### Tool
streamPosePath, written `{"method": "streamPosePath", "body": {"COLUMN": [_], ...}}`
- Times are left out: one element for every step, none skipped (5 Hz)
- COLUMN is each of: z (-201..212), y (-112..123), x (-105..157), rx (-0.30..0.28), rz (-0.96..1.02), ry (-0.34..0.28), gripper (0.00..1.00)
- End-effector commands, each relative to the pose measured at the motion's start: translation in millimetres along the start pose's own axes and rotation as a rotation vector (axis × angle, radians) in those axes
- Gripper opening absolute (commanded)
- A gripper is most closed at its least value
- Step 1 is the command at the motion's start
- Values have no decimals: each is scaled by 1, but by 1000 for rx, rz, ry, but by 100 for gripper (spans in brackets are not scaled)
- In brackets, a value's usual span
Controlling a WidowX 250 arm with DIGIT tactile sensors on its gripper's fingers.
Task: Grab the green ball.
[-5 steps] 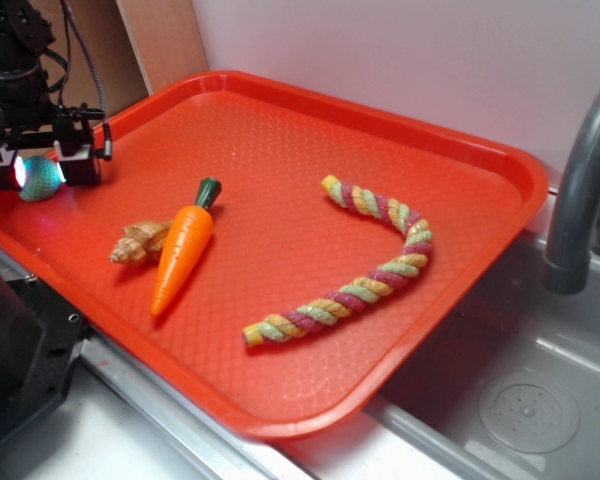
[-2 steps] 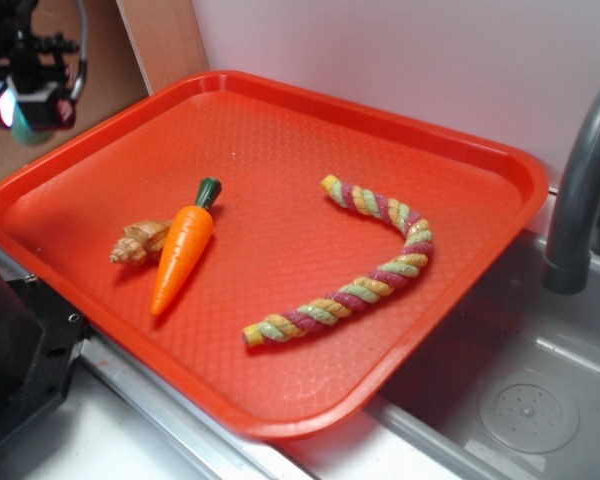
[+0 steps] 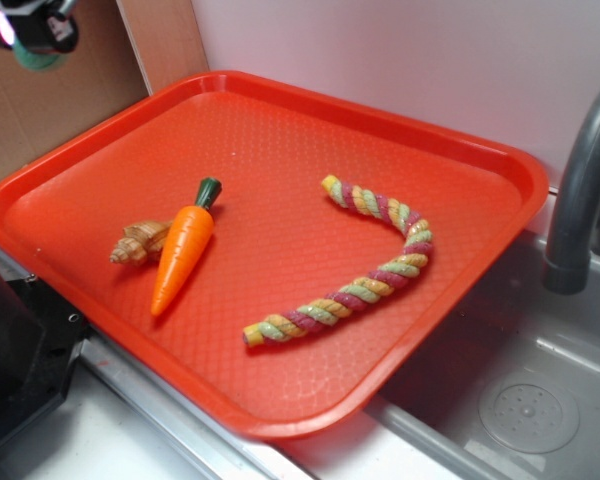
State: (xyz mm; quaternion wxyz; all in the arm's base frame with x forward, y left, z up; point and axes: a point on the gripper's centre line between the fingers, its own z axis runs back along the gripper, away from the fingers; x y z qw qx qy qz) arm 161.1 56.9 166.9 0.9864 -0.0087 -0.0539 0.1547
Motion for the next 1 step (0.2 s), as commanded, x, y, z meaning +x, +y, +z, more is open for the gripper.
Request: {"method": "streamPosePath", "body": {"z": [9], "y": [26], "x": [18], "rx": [-83], "rz": [-130], "ry": [-14], "gripper": [0]}}
